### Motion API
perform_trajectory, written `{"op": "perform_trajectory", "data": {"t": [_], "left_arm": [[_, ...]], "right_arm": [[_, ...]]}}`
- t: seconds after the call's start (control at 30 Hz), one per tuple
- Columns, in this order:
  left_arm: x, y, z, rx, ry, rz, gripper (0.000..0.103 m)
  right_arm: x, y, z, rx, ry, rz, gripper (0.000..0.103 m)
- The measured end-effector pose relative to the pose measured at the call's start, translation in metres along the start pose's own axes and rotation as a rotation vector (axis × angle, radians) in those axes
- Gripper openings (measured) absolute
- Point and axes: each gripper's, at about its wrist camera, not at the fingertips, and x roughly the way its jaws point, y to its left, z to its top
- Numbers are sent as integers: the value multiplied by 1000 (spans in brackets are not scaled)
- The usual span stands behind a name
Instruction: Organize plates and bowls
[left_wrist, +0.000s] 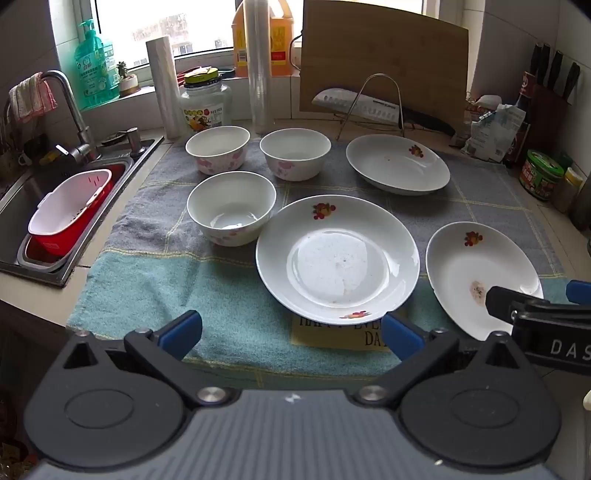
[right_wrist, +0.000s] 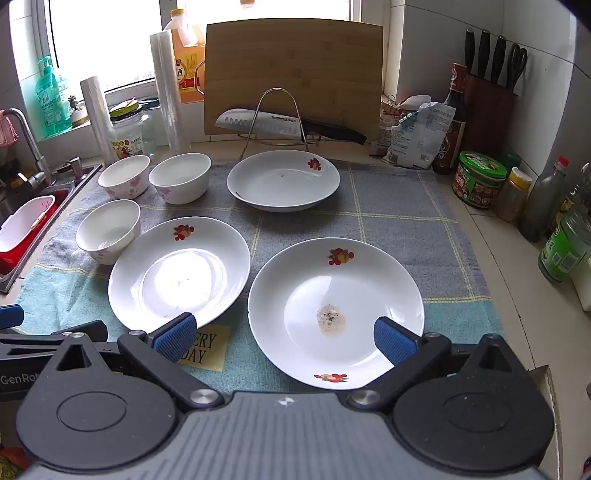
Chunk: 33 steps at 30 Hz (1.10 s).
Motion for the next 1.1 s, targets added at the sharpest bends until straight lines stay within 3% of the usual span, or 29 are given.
{"op": "perform_trajectory", "data": {"t": [1.1], "left_arm": [[3, -3, 2, 24, 1, -14, 102]], "right_arm": [[1, -3, -1, -4, -9, 9, 103]]}}
